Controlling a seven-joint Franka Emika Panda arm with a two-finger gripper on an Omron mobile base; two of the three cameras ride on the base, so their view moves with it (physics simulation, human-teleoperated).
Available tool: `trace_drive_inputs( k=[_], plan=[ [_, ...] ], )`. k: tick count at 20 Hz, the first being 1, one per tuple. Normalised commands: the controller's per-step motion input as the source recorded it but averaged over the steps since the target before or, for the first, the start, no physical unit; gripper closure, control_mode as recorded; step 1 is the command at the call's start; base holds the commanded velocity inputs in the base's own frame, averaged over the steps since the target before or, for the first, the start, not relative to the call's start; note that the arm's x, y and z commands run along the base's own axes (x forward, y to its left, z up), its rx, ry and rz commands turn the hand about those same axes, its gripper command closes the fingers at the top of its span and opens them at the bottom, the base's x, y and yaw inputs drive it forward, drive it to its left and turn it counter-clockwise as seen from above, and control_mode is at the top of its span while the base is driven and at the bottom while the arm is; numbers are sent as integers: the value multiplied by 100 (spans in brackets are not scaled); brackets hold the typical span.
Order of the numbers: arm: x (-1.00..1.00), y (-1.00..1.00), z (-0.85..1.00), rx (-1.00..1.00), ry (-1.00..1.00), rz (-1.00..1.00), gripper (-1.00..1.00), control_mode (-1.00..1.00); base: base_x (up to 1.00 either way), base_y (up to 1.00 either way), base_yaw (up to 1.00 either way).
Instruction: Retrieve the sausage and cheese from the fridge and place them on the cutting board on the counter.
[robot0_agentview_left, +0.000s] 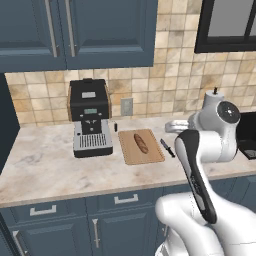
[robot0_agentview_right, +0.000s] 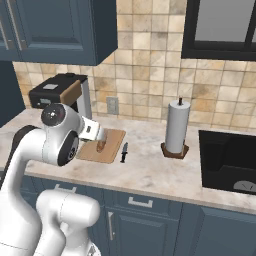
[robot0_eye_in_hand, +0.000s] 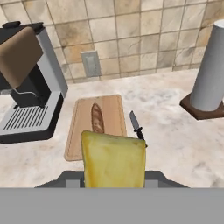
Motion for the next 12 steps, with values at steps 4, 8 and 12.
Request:
trace_drive_inputs(
  k=[4, 8, 12],
  plan=[
    [57, 0, -74, 0, 0, 3, 100, -100, 0, 0, 0],
    [46, 0, -64, -1, -7, 11, 100, -100, 0, 0, 0],
    [39, 0, -20, 0, -2, 14, 100, -100, 0, 0, 0]
  ],
)
